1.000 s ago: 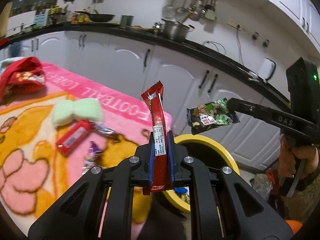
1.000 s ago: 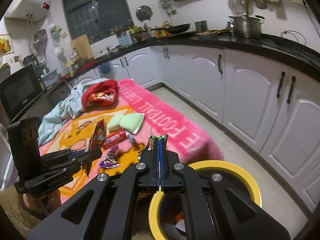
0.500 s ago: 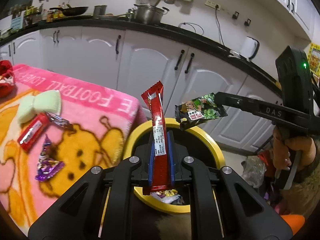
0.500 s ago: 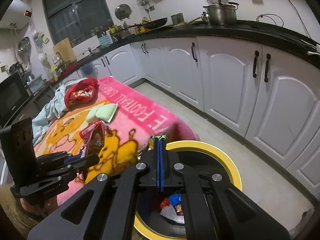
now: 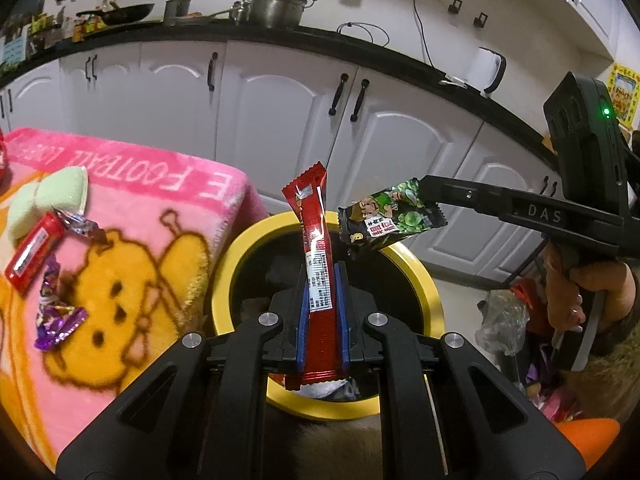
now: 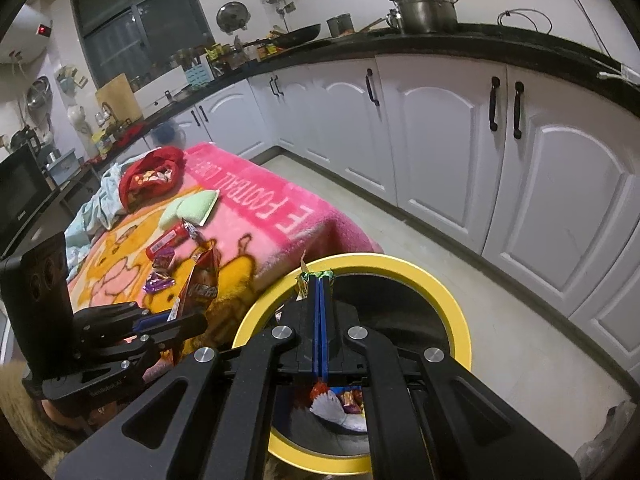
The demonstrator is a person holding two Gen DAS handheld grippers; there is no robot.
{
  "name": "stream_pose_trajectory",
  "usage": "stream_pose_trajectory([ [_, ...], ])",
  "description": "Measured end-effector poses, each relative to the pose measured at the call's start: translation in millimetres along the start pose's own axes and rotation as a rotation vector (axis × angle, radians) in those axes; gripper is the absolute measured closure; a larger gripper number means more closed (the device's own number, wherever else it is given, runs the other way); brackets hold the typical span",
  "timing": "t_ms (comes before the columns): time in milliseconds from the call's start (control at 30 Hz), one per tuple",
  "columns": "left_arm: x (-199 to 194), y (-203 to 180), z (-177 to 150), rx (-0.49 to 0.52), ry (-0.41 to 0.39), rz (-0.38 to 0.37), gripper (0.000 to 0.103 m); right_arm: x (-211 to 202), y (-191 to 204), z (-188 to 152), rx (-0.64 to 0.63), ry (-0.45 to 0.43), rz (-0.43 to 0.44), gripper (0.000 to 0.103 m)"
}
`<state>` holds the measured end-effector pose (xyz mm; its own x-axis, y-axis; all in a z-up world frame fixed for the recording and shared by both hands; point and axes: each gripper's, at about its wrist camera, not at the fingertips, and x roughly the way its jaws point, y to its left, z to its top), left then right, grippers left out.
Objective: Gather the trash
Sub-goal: 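Carry the red candy bar and green wrapper over the yellow bin with both grippers, then open both grippers over the bin to drop the candy bar and wrapper, then move both tools back over the blanket toward the red can and wrappers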
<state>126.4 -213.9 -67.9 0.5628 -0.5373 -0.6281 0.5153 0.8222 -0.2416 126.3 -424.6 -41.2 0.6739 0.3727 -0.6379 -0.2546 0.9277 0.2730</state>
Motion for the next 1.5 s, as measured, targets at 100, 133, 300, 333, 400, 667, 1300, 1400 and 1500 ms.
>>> stream_pose_trajectory([
  [100,3.8,-1.2,-1.8,0.000,0.009,-0.004,0.096,2.7,-2.7,-3.6,-0.002,0.016,-0.004,0.102],
  [133,5.1,-1.4,-2.5,-0.001,0.013,-0.009,0.096,3.6,-3.7,-4.6,-0.001,0.020,-0.005,0.102],
  [300,13.9,-0.5,-5.1,-0.005,0.030,-0.018,0.095,8.9,-11.7,-9.5,0.024,0.043,0.000,0.102],
  [333,16.2,0.3,-6.0,-0.007,0.035,-0.018,0.095,9.9,-13.8,-10.5,0.032,0.046,0.000,0.102],
  [400,19.2,1.9,-7.1,-0.012,0.042,-0.019,0.095,12.0,-16.8,-12.0,0.038,0.052,0.002,0.102],
  [667,27.2,4.2,-11.7,-0.026,0.057,-0.026,0.094,20.3,-22.9,-16.9,0.060,0.078,0.009,0.102],
  [1300,-12.4,49.1,-20.3,-0.127,-0.006,0.088,0.014,16.9,-21.9,-13.9,0.093,0.055,0.005,0.061],
  [1400,-21.0,52.9,-18.2,-0.129,-0.029,0.102,0.011,16.6,-14.2,-11.9,0.075,0.054,0.017,0.059],
  [1500,-28.5,55.7,-16.4,-0.136,-0.051,0.109,0.011,16.0,-6.0,-9.5,0.057,0.048,0.027,0.057],
])
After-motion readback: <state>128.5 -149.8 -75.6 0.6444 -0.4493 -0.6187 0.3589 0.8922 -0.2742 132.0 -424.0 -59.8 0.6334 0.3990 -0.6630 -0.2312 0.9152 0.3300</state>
